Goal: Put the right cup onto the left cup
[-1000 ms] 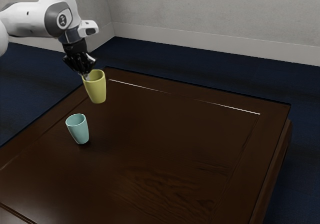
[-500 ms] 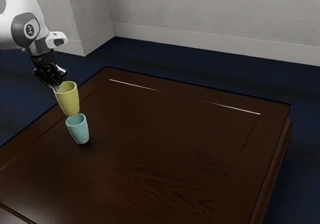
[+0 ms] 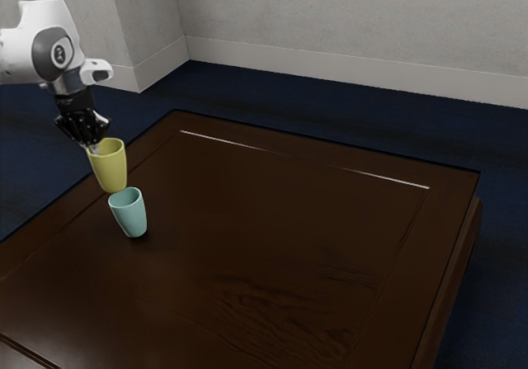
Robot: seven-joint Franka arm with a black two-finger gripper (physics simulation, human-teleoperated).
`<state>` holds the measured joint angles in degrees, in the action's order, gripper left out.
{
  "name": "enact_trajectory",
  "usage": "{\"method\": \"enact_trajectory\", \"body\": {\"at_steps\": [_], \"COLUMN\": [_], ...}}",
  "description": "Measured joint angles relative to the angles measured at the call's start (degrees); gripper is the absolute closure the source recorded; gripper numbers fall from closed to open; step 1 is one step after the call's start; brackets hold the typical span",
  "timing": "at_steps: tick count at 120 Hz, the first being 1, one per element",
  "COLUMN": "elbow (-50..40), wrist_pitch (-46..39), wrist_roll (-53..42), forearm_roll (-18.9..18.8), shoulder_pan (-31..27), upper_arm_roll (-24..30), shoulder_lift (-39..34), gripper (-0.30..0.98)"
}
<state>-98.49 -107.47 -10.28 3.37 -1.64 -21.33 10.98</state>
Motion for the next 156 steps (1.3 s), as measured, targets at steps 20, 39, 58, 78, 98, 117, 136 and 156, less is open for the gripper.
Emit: {"method": "enact_trajectory", "body": {"at_steps": [20,39,58,78,98,117,136,156], "elbow": [0.96,3.72,4.23,4.25,4.32,4.33,4.33,4.29], "wrist_pitch": [0.00,0.31,0.38,0.27,0.14,0.05,-0.04,-0.70], "wrist_roll": [-0.24,-0.43,-0.58,-0.69,-0.78,-0.84,-0.88,-0.99], "forearm_roll": [0.34,0.59,0.87,1.19,1.32,1.44,1.87,2.22], "shoulder_pan": [-0.01,-0.02,-0.54,-1.18,-1.30,-1.34,-1.41,-2.08], "upper_arm_roll": [0.23,0.30,0.33,0.34,0.71,0.90,1.04,2.24], "shoulder_lift": [2.61,4.07,4.99,6.20,7.36,8.04,9.01,9.72], "gripper": [0.79,0.79,0.79,0.79,0.79,0.79,0.79,0.63]}}
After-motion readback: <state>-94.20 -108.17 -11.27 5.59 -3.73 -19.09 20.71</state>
